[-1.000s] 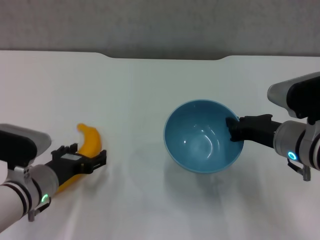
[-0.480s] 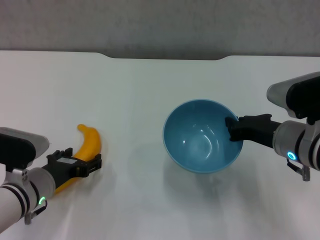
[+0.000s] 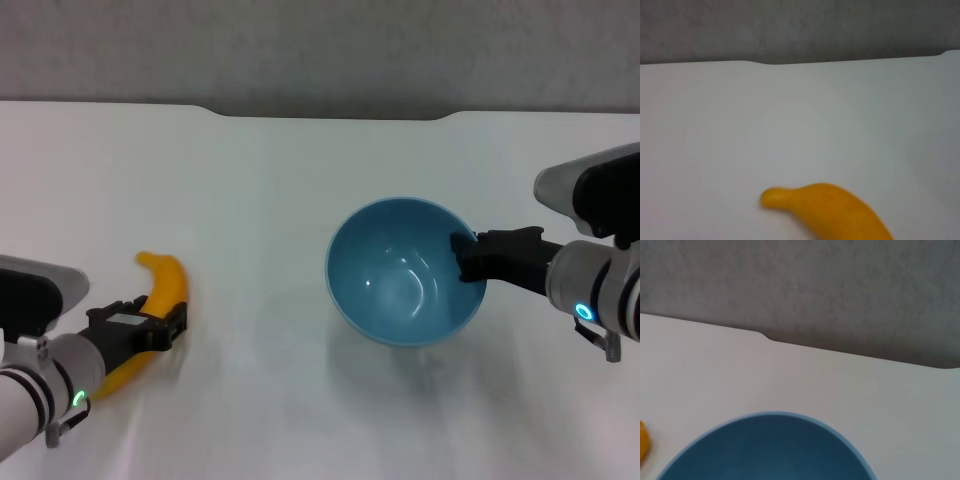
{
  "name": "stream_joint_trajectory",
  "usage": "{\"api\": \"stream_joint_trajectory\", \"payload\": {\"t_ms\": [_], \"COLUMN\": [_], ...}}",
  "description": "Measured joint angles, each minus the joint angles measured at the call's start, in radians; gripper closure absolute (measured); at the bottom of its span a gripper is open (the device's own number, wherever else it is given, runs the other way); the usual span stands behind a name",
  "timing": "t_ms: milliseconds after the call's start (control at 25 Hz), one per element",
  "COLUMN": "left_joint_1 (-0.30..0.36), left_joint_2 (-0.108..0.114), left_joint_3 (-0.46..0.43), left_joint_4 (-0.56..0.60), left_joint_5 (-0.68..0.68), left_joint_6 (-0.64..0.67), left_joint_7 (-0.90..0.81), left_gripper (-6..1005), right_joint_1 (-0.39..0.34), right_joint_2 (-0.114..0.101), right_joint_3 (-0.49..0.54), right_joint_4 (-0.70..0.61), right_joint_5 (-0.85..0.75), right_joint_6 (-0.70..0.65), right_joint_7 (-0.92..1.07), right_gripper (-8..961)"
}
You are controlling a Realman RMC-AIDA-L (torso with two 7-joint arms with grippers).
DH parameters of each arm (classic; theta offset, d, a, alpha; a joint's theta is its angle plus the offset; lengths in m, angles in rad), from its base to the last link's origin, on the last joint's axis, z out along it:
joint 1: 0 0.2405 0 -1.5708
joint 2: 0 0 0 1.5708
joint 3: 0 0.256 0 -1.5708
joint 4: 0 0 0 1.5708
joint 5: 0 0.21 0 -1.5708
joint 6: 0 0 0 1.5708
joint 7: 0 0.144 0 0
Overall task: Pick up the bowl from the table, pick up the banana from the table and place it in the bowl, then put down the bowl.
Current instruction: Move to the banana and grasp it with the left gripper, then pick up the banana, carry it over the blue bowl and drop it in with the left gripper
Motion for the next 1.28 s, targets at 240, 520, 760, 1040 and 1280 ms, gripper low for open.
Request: {"api": "stream_joint_trajectory", "payload": {"t_ms": [240, 520, 760, 1040, 1280], "left_joint_1": [0.007, 0.154, 0.258, 0.225, 0.149], "left_joint_2": [0.001, 0.009, 0.007, 0.004, 0.002], "left_joint_3": [-0.017, -0.038, -0.073, -0.080, -0.056], "left_joint_4": [-0.006, -0.262, -0.399, -0.295, -0.153], "left_joint_5": [-0.009, -0.010, -0.077, -0.268, -0.387], "left_joint_6": [-0.008, -0.056, -0.336, -0.660, -0.836], "left_joint_7": [0.001, 0.001, 0.002, 0.032, 0.053], "left_gripper": [409, 485, 486, 485, 485], "right_joint_1": [-0.007, -0.005, 0.026, 0.076, 0.108], "right_joint_2": [0.000, 0.000, 0.003, 0.002, 0.002], "right_joint_3": [0.000, 0.003, -0.017, -0.079, -0.117], "right_joint_4": [0.000, 0.018, 0.051, 0.086, 0.082], "right_joint_5": [0.001, 0.004, 0.015, 0.092, 0.113], "right_joint_6": [-0.002, -0.003, -0.005, -0.029, -0.032], "right_joint_7": [-0.001, -0.001, 0.003, -0.001, -0.003], "right_gripper": [914, 913, 913, 913, 913]}}
